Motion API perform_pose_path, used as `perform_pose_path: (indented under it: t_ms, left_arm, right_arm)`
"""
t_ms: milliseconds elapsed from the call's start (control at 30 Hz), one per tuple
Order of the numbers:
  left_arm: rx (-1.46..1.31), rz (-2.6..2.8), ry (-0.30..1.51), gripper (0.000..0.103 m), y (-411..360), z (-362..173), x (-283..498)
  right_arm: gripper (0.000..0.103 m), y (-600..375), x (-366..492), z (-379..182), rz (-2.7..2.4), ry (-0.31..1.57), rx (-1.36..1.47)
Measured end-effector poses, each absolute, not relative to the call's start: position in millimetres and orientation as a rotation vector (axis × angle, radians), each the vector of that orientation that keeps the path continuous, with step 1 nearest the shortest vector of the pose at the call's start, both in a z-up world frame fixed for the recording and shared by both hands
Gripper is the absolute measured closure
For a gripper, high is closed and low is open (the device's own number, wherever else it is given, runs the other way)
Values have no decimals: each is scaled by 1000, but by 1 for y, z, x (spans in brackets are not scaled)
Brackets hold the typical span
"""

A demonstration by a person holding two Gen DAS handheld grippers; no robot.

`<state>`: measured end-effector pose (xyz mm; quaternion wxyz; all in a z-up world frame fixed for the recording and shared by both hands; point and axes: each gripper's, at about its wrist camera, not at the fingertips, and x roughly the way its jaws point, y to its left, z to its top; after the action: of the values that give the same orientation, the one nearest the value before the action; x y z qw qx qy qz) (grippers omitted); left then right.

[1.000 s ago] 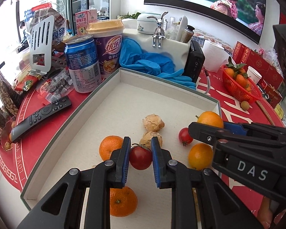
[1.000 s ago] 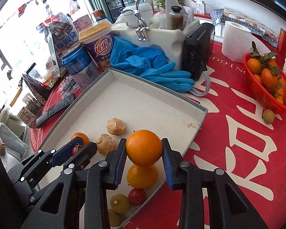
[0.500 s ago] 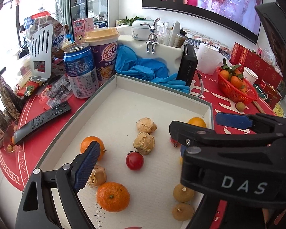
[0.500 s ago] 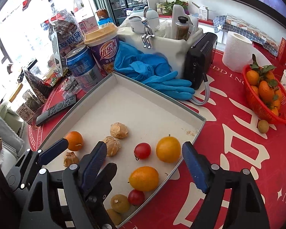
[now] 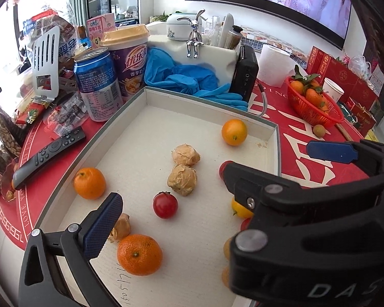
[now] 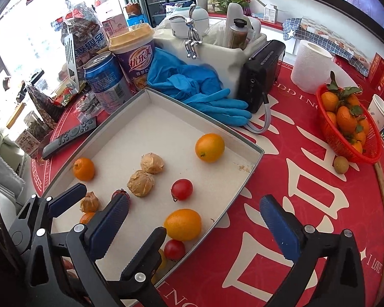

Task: Organize fruits

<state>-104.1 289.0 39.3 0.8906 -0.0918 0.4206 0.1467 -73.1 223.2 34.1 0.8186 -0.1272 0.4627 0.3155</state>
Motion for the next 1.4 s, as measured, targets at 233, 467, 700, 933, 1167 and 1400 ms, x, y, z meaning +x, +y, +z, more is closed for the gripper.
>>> perform_pose_path:
  t_ms: [233,467,700,933,1167,1400]
  left_arm:
    - [-178,323,875,0,290,38,-104]
    - [-164,335,873,0,289,39,-104]
    - [-152,343,868,0,288,39,-104]
    - [-150,343,868,0,287,39,-104]
    - [-150,346,868,0,287,38,-104]
    - [-146,349,866,0,286,39,-104]
  right_arm:
    - [0,226,-74,30,657,992,-293]
    - [0,224,-73,29,652,1000,-294]
    - [0,225,-73,27,647,1004,-305]
    - [0,226,-74,26,642,1004,-318]
    - [0,226,-74,25,641,1007,-321]
    - [0,227,-76,23,635,1003,-340]
